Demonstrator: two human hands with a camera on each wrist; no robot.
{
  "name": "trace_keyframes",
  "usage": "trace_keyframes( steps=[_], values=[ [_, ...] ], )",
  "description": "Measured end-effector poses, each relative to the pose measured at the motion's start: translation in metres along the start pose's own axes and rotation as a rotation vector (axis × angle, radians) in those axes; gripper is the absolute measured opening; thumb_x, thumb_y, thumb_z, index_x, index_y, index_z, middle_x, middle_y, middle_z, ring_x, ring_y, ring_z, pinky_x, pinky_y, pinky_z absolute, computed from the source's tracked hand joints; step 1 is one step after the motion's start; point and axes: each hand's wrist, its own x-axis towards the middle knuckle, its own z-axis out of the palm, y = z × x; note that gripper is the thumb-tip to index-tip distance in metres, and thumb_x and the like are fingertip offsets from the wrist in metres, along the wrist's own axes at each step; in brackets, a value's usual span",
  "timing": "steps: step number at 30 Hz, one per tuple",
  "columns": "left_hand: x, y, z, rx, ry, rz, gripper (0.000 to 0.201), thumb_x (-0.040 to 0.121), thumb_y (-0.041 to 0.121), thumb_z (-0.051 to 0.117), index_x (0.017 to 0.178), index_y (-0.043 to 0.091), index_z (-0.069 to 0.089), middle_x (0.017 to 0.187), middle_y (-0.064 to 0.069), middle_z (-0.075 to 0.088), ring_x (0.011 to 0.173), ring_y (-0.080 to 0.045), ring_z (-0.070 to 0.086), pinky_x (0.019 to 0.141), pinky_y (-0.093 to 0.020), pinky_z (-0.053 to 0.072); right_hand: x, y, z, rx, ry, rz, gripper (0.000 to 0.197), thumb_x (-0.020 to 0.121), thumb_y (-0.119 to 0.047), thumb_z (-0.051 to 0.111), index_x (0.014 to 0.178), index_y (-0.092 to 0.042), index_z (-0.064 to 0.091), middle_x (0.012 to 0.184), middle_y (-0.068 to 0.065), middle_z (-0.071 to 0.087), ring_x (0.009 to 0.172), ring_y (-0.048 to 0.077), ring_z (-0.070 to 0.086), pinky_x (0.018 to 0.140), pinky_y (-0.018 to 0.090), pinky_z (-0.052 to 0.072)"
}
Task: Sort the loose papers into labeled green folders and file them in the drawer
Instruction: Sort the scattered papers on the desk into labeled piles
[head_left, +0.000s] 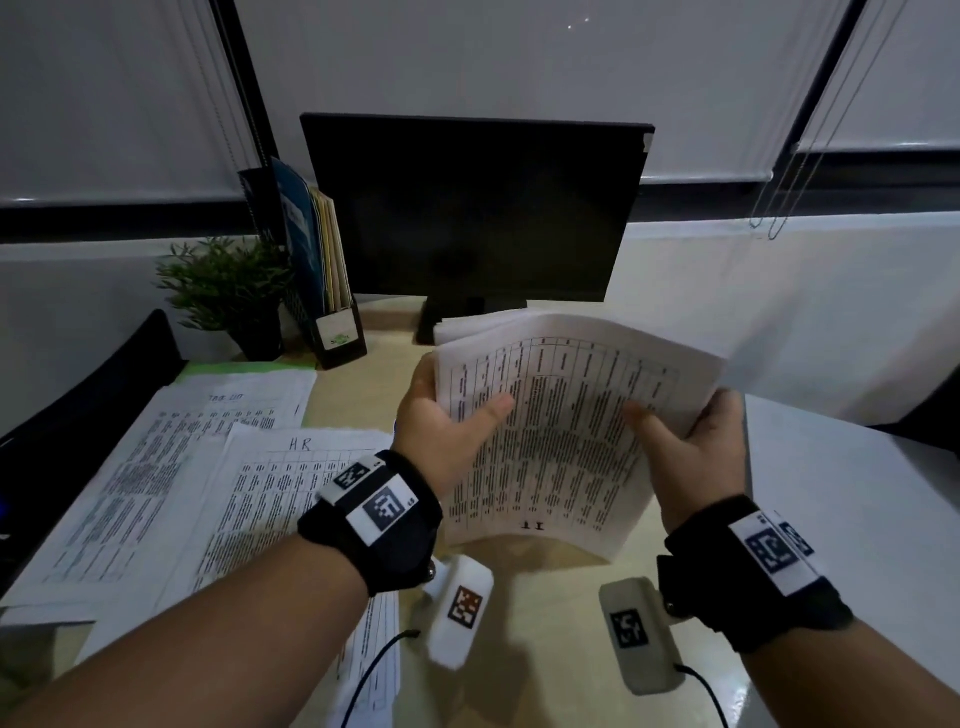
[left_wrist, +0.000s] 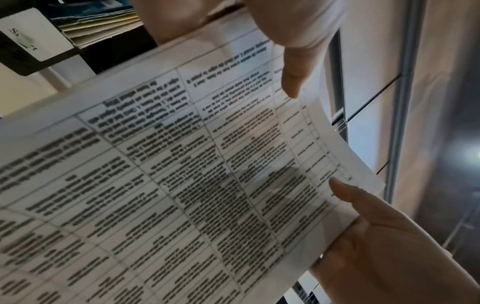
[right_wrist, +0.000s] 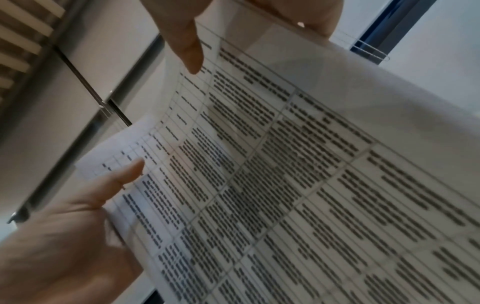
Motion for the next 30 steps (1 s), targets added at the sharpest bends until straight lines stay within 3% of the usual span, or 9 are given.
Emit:
trace_keyframes(
  steps=[3,7,10,13,16,18,21,26,30],
  values=[
    [0.003,0.006,0.0,-0.043,0.01,0.019,0.047,0.076,0.031,0.073,0.117,0.025,0.05,0.099,0.007,0.066,0.091,-0.004,0.065,0.077,-0.029,0.055,0.004,-0.009,-0.003,0.062,-0.001,-0.058,0.041,0.078,-0.015,0.074,0.092,-0.038,0.043,0.102,0.0,0.061,0.096,0.021,0.064,0.08,0.044,0.056],
    [0.009,0.025,-0.002,-0.25,0.113,0.027,0.024,0.081,0.039,0.066,0.099,0.029,0.053,0.083,0.006,0.064,0.071,-0.005,0.065,0.056,-0.016,0.05,0.011,-0.019,-0.004,0.129,-0.035,-0.12,0.033,0.078,-0.023,0.073,0.095,-0.034,0.046,0.099,-0.001,0.061,0.089,0.015,0.062,0.069,0.029,0.054],
    [0.019,0.04,-0.003,-0.215,0.197,0.017,0.044,0.075,0.065,0.056,0.087,0.022,0.058,0.075,0.002,0.059,0.072,-0.016,0.059,0.061,-0.021,0.049,0.014,-0.024,-0.004,0.144,-0.043,-0.142,0.031,0.083,-0.015,0.07,0.092,-0.032,0.046,0.092,-0.004,0.058,0.081,0.011,0.058,0.061,0.019,0.051],
    [0.023,0.049,0.0,-0.276,0.224,-0.033,0.021,0.085,0.041,0.06,0.073,0.022,0.06,0.075,0.002,0.064,0.078,-0.022,0.064,0.074,-0.039,0.054,0.013,-0.025,-0.004,0.109,-0.052,-0.132,0.03,0.084,-0.014,0.069,0.09,-0.032,0.046,0.09,-0.005,0.058,0.08,0.011,0.059,0.062,0.023,0.05],
    [0.02,0.052,0.003,-0.22,0.238,0.012,0.019,0.089,0.031,0.059,0.071,0.023,0.06,0.072,0.005,0.065,0.077,-0.019,0.065,0.07,-0.037,0.054,0.011,-0.026,-0.004,0.079,-0.047,-0.113,0.027,0.086,-0.015,0.067,0.087,-0.032,0.047,0.088,-0.005,0.06,0.08,0.013,0.06,0.064,0.027,0.048],
    [0.019,0.049,0.002,-0.223,0.244,0.091,0.025,0.086,0.051,0.058,0.076,0.028,0.059,0.076,0.004,0.065,0.074,-0.016,0.064,0.064,-0.031,0.053,0.011,-0.027,-0.005,0.075,-0.04,-0.098,0.025,0.087,-0.016,0.066,0.087,-0.031,0.046,0.088,-0.004,0.061,0.08,0.015,0.061,0.064,0.027,0.048],
    [0.016,0.031,-0.007,-0.193,0.039,0.172,0.061,0.055,0.08,0.06,0.096,0.035,0.05,0.088,0.004,0.063,0.075,-0.006,0.066,0.061,-0.02,0.054,0.013,-0.029,-0.007,0.055,-0.019,-0.076,0.022,0.087,-0.018,0.066,0.086,-0.031,0.047,0.087,-0.003,0.061,0.078,0.015,0.062,0.062,0.027,0.049],
    [0.006,-0.013,-0.002,0.082,-0.134,-0.079,0.038,0.081,0.019,0.07,0.115,0.026,0.053,0.097,0.018,0.061,0.086,0.008,0.056,0.076,-0.018,0.052,0.018,-0.027,-0.01,0.069,0.02,-0.07,0.019,0.086,-0.016,0.067,0.084,-0.026,0.051,0.081,-0.004,0.062,0.063,-0.001,0.06,0.056,0.016,0.05],
    [-0.011,-0.044,0.005,0.132,-0.236,-0.201,0.02,0.092,0.013,0.059,0.11,0.021,0.061,0.101,0.011,0.063,0.094,-0.008,0.056,0.084,-0.022,0.044,0.02,-0.024,-0.013,0.095,-0.006,-0.058,0.017,0.086,-0.012,0.067,0.084,-0.024,0.054,0.077,-0.005,0.063,0.064,0.002,0.06,0.056,0.018,0.05]
  ],
)
